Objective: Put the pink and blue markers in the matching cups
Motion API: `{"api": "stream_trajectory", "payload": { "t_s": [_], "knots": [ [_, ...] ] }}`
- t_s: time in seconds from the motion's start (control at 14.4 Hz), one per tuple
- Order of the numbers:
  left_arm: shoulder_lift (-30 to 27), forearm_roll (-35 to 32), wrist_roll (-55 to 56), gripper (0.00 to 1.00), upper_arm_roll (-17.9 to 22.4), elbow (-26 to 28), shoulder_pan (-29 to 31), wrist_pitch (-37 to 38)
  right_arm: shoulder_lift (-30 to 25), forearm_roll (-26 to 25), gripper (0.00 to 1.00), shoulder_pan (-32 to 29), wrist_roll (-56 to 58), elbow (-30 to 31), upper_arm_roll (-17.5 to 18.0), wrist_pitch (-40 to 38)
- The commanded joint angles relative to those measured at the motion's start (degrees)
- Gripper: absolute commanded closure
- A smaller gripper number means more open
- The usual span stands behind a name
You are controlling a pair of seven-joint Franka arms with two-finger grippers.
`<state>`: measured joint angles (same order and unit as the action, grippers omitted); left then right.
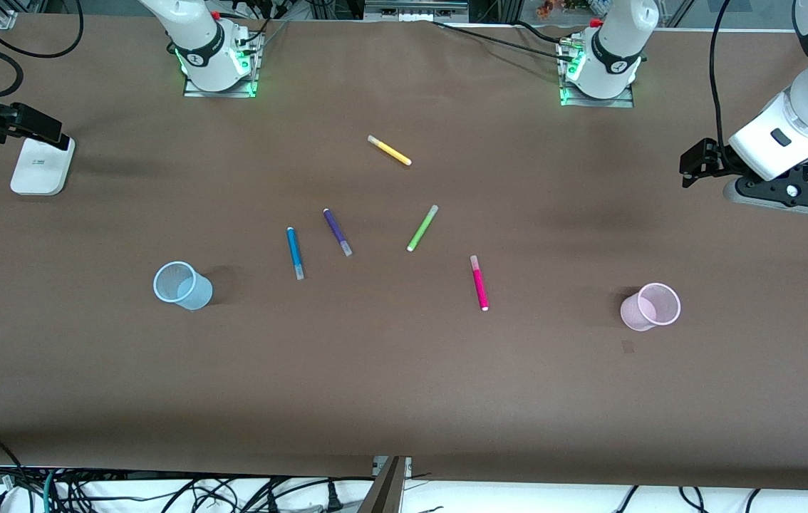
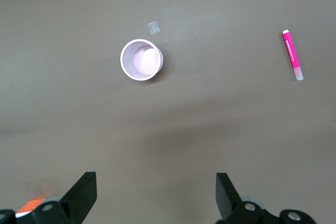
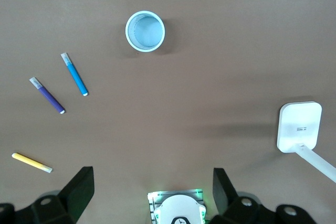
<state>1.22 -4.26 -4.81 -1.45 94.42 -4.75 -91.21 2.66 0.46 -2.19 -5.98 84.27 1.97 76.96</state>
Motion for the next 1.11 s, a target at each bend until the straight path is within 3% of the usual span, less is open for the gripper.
{"api": "stream_trajectory", "payload": {
  "t_s": [0.0,0.35,0.76,1.04],
  "knots": [
    [0.98,-0.13,-0.81,0.00,-0.04,-2.14,0.09,1.30,0.67,1.29,0.00,-0.36,0.88,0.02,-0.03,0.30],
    [0.98,-0.13,-0.72,0.00,-0.04,-2.14,0.01,1.30,2.34,1.38,0.00,0.26,0.88,0.02,0.40,1.61],
    [1.41,0.74,-0.46,0.00,-0.13,-2.05,-0.60,1.30,8.58,1.47,0.00,4.29,0.88,0.02,0.67,2.93],
    [4.40,0.83,0.85,0.00,-4.42,-1.78,-1.40,2.44,14.28,1.03,0.00,11.23,0.26,0.02,0.58,8.10]
  ]
}}
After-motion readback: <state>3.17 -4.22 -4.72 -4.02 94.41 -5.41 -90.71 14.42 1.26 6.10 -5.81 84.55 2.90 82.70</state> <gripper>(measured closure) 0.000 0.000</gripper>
